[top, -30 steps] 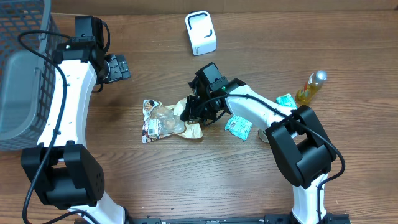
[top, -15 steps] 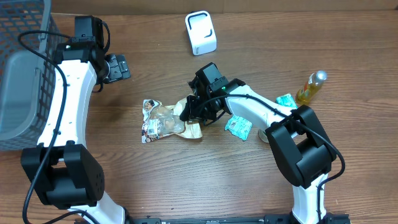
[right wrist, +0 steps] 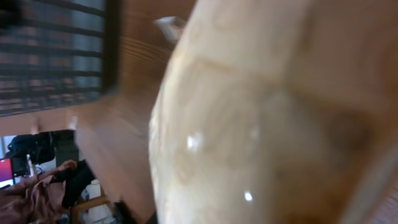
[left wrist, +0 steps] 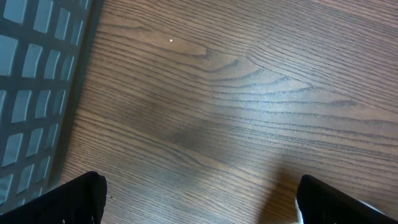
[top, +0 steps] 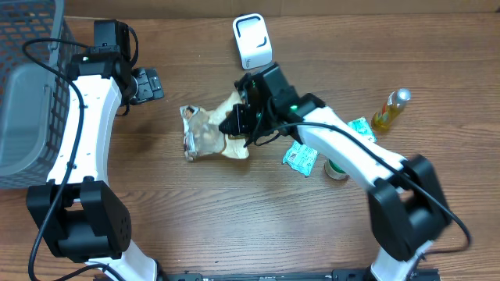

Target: Scan the item barcode

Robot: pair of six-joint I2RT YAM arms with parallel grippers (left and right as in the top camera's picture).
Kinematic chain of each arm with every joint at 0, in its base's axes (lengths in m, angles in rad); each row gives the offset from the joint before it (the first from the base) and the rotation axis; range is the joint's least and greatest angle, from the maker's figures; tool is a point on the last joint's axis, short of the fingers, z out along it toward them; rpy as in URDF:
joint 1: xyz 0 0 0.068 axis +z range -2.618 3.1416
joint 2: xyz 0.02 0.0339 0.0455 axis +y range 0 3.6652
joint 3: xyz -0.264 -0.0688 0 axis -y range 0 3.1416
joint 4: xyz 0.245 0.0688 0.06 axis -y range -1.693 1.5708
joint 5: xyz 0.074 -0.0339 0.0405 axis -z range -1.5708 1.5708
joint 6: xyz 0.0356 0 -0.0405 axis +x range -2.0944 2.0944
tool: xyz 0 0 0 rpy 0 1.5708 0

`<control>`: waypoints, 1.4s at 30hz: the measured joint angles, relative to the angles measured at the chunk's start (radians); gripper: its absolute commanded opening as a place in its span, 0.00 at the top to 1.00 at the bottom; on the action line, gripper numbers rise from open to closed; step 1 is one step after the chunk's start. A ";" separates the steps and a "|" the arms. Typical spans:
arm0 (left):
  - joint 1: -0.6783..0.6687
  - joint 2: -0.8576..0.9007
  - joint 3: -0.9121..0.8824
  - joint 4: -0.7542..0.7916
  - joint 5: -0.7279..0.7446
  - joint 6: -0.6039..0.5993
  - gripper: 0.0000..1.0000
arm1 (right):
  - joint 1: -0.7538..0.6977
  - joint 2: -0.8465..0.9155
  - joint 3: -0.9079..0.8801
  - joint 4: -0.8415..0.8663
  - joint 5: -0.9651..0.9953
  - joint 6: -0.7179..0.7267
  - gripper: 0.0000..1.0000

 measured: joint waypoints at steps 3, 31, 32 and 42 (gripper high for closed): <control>0.000 0.000 0.000 0.000 0.000 0.000 0.00 | 0.000 -0.085 0.000 0.004 0.000 -0.001 0.96; 0.000 0.000 0.000 0.000 0.000 0.000 0.01 | -0.031 -0.017 0.158 0.282 0.642 -0.929 0.96; 0.000 0.000 0.000 0.000 0.000 0.000 0.00 | -0.031 -0.001 0.158 0.276 0.657 -0.946 0.96; 0.000 0.000 0.000 0.000 0.000 0.000 0.00 | 0.086 0.013 0.160 -0.071 0.504 -0.656 0.96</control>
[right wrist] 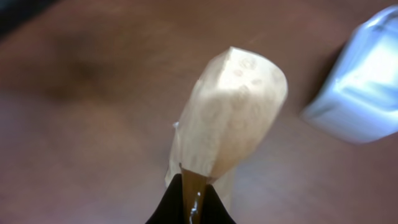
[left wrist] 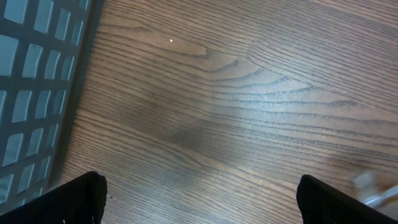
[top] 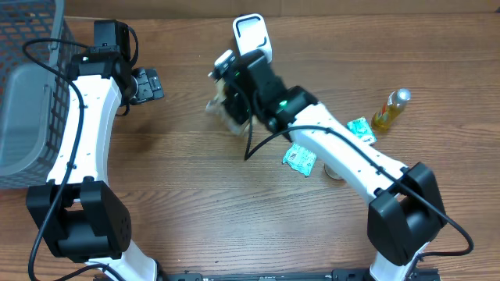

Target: Scan the item barcode

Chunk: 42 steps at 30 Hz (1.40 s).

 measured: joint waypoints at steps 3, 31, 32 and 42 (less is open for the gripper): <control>0.000 0.000 0.000 0.000 0.000 0.000 0.00 | 0.024 0.000 0.002 -0.097 -0.060 0.131 0.95; 0.000 0.000 0.000 0.000 0.000 0.000 0.00 | 0.009 0.000 0.003 -0.385 0.000 0.431 0.96; 0.000 0.000 0.000 0.000 0.000 0.000 0.00 | 0.009 0.000 0.003 -0.385 0.030 0.487 0.96; 0.000 0.000 0.000 0.029 0.028 0.000 0.01 | -0.034 0.000 0.003 -0.378 0.096 0.737 0.96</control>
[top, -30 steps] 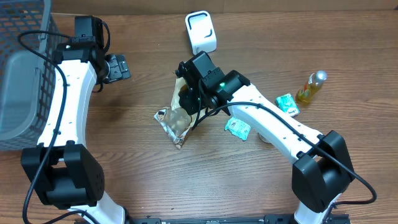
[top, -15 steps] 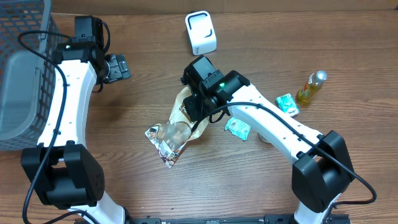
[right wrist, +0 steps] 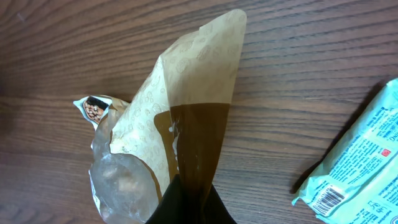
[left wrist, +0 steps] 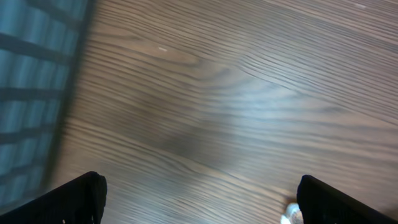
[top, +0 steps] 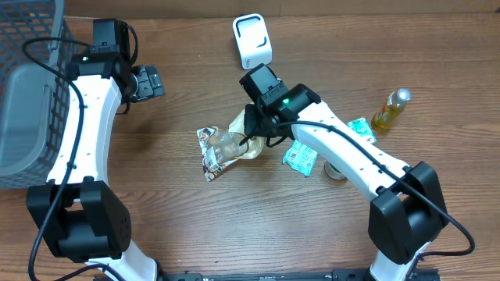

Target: Scan the item barcode

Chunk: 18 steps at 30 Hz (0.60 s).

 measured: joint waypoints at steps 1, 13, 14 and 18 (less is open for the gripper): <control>0.000 0.000 0.000 -0.006 0.031 0.000 0.00 | -0.001 0.000 0.000 0.001 0.000 0.002 0.96; -0.083 0.000 -0.103 -0.094 0.369 0.023 0.96 | -0.013 0.000 -0.215 0.251 -0.115 0.026 0.84; -0.102 0.001 -0.148 -0.079 0.378 0.023 0.96 | -0.019 0.000 -0.222 0.254 -0.125 0.029 0.78; -0.113 0.002 -0.248 -0.033 0.385 0.023 0.96 | -0.027 0.000 -0.230 0.254 -0.147 0.020 0.52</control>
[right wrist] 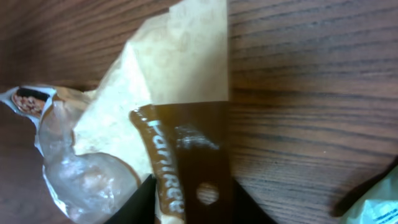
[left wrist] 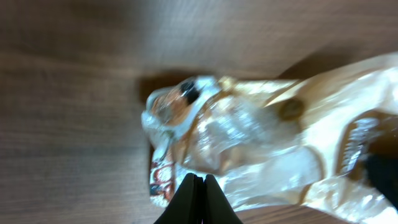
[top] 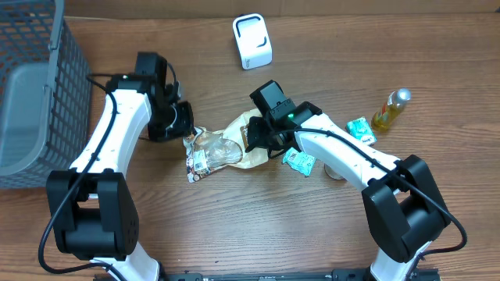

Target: Scan the item barcode

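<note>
The snack bag (top: 217,148), clear plastic with a tan paper back and a brown header strip (right wrist: 186,155), lies on the table (top: 258,226) between both arms. My left gripper (top: 184,125) is at its upper left end, and its fingers (left wrist: 196,182) are shut together on the crinkled clear edge (left wrist: 236,134). My right gripper (top: 262,137) is at the header end. It stands open (right wrist: 196,208), one finger on each side of the brown strip. The white scanner (top: 252,40) stands at the back of the table.
A grey wire basket (top: 31,86) fills the far left. Two green packets (top: 299,160) (top: 361,129), a small round tub (top: 336,170) and a yellow bottle (top: 391,109) lie right of the bag. A green packet's corner (right wrist: 380,208) shows by the right gripper.
My left arm has moved from beside the basket to the bag and its gripper has shut on the bag's left end. My right gripper has opened around the header strip. The bag has shifted slightly left.
My right gripper held the bag by its header on the table, then had it lifted close to the scanner, then back down at mid-table. The left gripper stayed open near the basket throughout. Now the left one is shut on the bag and the right one is open.
</note>
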Robot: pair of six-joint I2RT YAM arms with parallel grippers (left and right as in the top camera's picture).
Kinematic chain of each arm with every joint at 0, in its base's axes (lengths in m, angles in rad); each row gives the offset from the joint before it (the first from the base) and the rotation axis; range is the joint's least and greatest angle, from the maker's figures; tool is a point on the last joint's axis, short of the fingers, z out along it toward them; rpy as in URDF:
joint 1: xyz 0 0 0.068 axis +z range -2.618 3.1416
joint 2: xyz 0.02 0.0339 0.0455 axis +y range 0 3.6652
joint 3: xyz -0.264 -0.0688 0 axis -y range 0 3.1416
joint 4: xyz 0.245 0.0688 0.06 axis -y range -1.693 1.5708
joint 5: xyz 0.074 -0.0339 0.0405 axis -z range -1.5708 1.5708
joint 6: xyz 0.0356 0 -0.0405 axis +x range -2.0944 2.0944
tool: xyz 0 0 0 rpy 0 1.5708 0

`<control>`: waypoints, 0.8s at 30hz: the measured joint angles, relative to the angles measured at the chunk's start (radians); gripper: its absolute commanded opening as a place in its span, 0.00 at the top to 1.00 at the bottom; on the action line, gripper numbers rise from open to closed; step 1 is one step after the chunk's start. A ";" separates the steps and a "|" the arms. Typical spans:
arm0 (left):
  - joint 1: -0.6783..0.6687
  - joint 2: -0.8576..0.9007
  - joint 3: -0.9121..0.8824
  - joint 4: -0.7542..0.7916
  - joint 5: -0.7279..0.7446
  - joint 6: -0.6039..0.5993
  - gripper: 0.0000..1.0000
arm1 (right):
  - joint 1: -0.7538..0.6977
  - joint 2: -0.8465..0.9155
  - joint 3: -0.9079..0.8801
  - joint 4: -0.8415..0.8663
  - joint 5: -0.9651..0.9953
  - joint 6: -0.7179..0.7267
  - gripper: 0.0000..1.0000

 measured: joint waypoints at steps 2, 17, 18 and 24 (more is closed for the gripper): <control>0.000 0.000 -0.038 0.005 -0.001 0.000 0.96 | 0.000 0.000 0.000 0.005 -0.003 -0.023 0.44; 0.001 0.000 -0.062 0.000 -0.001 -0.001 0.96 | -0.046 0.000 0.083 0.045 -0.050 -0.284 0.37; 0.001 0.000 -0.062 -0.005 -0.001 -0.001 0.96 | -0.046 0.000 0.083 0.045 -0.050 -0.293 0.37; 0.000 0.000 -0.077 -0.011 -0.001 -0.001 0.96 | -0.045 0.000 0.082 0.034 -0.049 -0.319 0.35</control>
